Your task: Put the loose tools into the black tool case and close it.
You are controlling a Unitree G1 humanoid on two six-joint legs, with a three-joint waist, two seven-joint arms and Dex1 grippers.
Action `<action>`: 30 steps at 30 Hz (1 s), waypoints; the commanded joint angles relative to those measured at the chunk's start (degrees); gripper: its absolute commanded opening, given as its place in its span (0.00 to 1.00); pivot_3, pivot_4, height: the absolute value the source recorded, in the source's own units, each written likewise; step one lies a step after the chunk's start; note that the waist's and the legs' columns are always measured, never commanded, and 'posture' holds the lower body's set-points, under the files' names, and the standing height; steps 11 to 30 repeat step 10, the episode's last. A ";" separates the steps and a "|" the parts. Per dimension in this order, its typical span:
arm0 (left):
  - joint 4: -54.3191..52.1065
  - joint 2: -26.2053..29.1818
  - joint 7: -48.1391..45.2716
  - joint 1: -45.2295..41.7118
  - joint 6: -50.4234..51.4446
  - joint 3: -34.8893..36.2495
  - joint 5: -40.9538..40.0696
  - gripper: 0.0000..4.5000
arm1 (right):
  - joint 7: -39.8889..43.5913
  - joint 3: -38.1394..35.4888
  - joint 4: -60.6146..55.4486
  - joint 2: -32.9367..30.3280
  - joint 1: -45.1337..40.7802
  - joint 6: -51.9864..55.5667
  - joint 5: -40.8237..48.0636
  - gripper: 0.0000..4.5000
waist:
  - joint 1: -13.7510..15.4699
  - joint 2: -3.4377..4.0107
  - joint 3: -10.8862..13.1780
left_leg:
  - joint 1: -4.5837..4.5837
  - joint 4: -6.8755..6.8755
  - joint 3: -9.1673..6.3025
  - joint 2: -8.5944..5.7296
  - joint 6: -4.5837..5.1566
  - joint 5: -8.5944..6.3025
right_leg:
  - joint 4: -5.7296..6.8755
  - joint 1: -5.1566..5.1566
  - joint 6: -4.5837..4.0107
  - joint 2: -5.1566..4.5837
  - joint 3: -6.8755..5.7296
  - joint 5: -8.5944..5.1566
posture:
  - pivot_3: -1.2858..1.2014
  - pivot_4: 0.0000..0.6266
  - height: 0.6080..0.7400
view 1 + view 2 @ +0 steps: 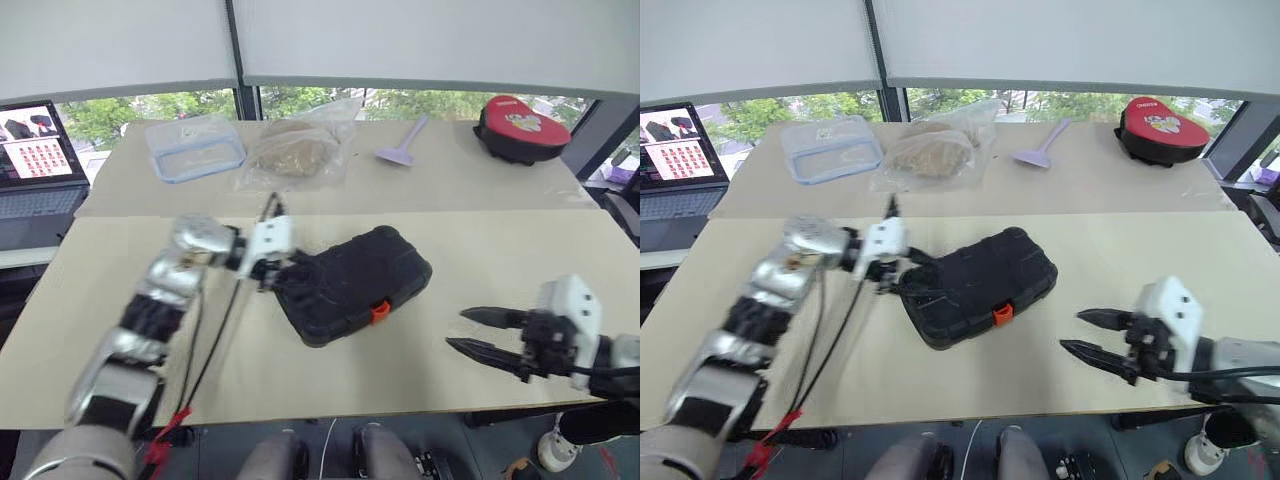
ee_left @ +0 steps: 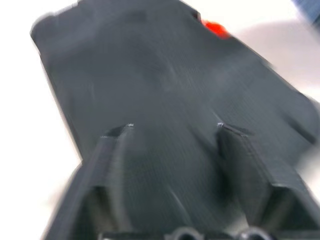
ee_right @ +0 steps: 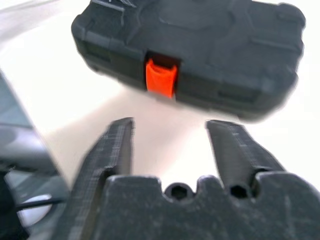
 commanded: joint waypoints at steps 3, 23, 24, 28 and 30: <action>-11.49 9.78 1.02 8.90 15.05 14.36 -12.03 0.98 | 8.69 -6.67 8.09 -4.20 -1.10 -2.25 2.23 0.98 | 1.08 0.31 0.33 | -0.04 -0.01 0.00 0.00 0.00 -0.02 | -0.14 0.00 0.00 -0.05 -0.04 0.00 | 0.52 0.24 0.86; -18.90 11.40 6.79 20.81 18.23 23.43 -16.40 0.98 | 13.49 -6.30 12.04 -6.33 -1.79 -1.52 3.29 0.98 | 2.24 0.51 0.52 | -0.03 -0.01 -0.01 -0.03 -0.40 -0.29 | -0.22 0.09 0.01 -0.13 -0.05 0.00 | 0.52 0.24 0.86; -18.90 11.40 6.79 20.81 18.23 23.43 -16.40 0.98 | 13.49 -6.30 12.04 -6.33 -1.79 -1.52 3.29 0.98 | 2.24 0.51 0.52 | -0.03 -0.01 -0.01 -0.03 -0.40 -0.29 | -0.22 0.09 0.01 -0.13 -0.05 0.00 | 0.52 0.24 0.86; -18.90 11.40 6.79 20.81 18.23 23.43 -16.40 0.98 | 13.49 -6.30 12.04 -6.33 -1.79 -1.52 3.29 0.98 | 2.24 0.51 0.52 | -0.03 -0.01 -0.01 -0.03 -0.40 -0.29 | -0.22 0.09 0.01 -0.13 -0.05 0.00 | 0.52 0.24 0.86; -18.90 11.40 6.79 20.81 18.23 23.43 -16.40 0.98 | 13.49 -6.30 12.04 -6.33 -1.79 -1.52 3.29 0.98 | 2.24 0.51 0.52 | -0.03 -0.01 -0.01 -0.03 -0.40 -0.29 | -0.22 0.09 0.01 -0.13 -0.05 0.00 | 0.52 0.24 0.86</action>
